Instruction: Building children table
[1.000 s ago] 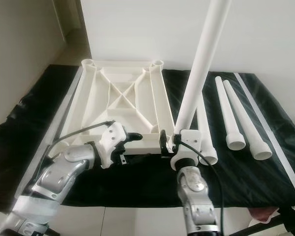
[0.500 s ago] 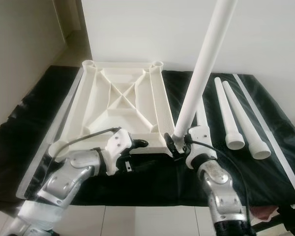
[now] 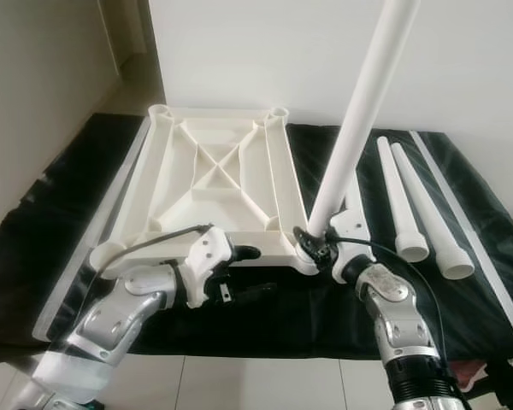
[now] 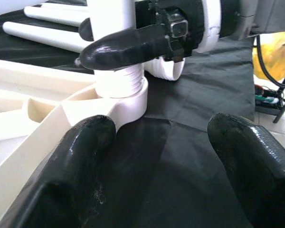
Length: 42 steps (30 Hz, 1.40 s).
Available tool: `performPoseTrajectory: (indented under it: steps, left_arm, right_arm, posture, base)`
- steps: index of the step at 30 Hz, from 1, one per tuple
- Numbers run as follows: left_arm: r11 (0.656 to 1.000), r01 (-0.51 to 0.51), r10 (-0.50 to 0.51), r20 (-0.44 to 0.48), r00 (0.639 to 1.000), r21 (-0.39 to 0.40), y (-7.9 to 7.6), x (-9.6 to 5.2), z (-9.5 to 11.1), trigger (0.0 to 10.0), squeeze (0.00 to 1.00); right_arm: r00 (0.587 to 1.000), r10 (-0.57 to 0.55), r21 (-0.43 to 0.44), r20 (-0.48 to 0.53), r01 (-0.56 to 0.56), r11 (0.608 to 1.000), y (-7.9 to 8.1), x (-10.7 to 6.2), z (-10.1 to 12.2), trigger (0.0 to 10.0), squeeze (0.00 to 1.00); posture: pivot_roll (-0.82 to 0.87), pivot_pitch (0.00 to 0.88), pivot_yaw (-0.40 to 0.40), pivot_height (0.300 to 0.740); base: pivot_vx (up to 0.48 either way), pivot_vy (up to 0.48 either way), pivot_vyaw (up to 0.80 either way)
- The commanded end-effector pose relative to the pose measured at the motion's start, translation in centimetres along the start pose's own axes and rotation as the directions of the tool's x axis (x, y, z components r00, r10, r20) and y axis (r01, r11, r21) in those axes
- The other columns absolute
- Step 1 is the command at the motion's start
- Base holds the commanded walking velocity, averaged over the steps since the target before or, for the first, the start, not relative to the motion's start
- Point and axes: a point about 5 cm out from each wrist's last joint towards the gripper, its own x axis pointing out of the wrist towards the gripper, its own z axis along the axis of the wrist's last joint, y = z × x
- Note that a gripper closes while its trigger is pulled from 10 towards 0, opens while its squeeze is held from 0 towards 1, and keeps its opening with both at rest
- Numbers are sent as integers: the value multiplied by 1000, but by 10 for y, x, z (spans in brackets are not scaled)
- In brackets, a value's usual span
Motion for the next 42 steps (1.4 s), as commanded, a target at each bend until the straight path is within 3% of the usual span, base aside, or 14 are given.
performPoseTrajectory:
  steps: [1, 4, 5, 6, 7, 8, 16, 18, 21, 32, 33, 36, 39, 42]
  left_arm:
    - [1000, -19, 19, 4, 1000, 12, 1, 0, 1, 10000, 0]
    - [1000, -21, 21, 4, 1000, 11, 1, 0, 1, 10000, 0]
    - [1000, -23, 23, 4, 1000, 12, 1, 0, 1, 10000, 0]
    - [1000, -23, 23, 4, 1000, 12, 1, 0, 1, 10000, 0]
    - [1000, -25, 25, 3, 1000, 12, 1, -1, 1, 10000, 0]
    - [999, -31, 31, 2, 1000, 12, 3, -2, 1, 10000, 0]
    - [999, -46, 46, -2, 999, 17, 7, -5, 0, 10000, 0]
    - [999, -42, 42, -1, 999, 18, 6, -4, 0, 10000, 0]
    - [999, -37, 37, 0, 999, 17, 5, -3, 0, 10000, 0]
    - [999, -41, 41, -4, 999, 15, 6, -5, -2, 10000, 0]
    - [999, -52, 52, -4, 999, 16, 7, -5, -2, 10000, 0]
    - [998, -57, 57, -4, 998, 17, 8, -6, -2, 10000, 0]
    - [998, -60, 60, -3, 998, 14, 8, -5, -2, 10000, 0]
    - [998, -59, 59, -2, 998, 14, 7, -5, -2, 10000, 0]
  right_arm:
    - [999, -13, -5, -29, 12, 1000, -5, -3, -6, 0, 0]
    - [999, -18, 6, -33, 18, 1000, -6, -4, -8, 0, 0]
    - [999, -24, 20, -32, 24, 999, -6, -5, -9, 1098, 0]
    - [999, -24, 20, -32, 24, 999, -6, -5, -9, 1098, 0]
    - [999, -36, 29, -32, 37, 999, -7, -6, -11, 6667, 0]
    - [998, -54, 48, -27, 55, 997, -5, -8, -12, 10000, 0]
    - [994, -107, 156, -25, 110, 982, 7, -12, -22, 10000, 0]
    - [988, -152, 233, -34, 155, 960, 5, -11, -25, 10000, 0]
    - [980, -195, 283, -37, 198, 939, 5, -9, -27, 10000, 0]
    - [967, -254, 229, -22, 253, 940, 19, -8, -20, 10000, 0]
    - [913, -405, 226, -46, 405, 886, 32, -7, -18, 10000, 0]
    - [888, -457, 222, -55, 457, 861, 37, -8, -18, 10000, 0]
    - [856, -512, 265, -68, 511, 818, 60, -3, -18, 10000, 0]
    - [826, -559, 251, -71, 557, 792, 64, -2, -17, 10000, 0]
  posture:
    - [-4, 0, -40, 740]
    - [-4, 0, -39, 740]
    - [-3, 0, -41, 740]
    - [-3, 0, -41, 740]
    - [-3, 0, -41, 740]
    - [-2, 0, -44, 740]
    - [-10, 0, -42, 740]
    - [-14, 0, -41, 740]
    - [-15, 0, -40, 740]
    - [-10, 0, -49, 740]
    - [-1, 0, -62, 740]
    - [-1, 0, -62, 740]
    - [0, 0, -64, 740]
    - [5, 0, -63, 740]
  base:
    - [0, 0, 0]
    - [0, 0, 0]
    - [0, 0, 0]
    - [0, 0, 0]
    - [0, 0, 0]
    - [0, 0, 0]
    - [0, 0, 0]
    - [0, 0, 0]
    - [0, 0, 0]
    - [0, 0, 0]
    - [0, 0, 0]
    - [0, 0, 0]
    - [0, 0, 0]
    - [0, 0, 0]
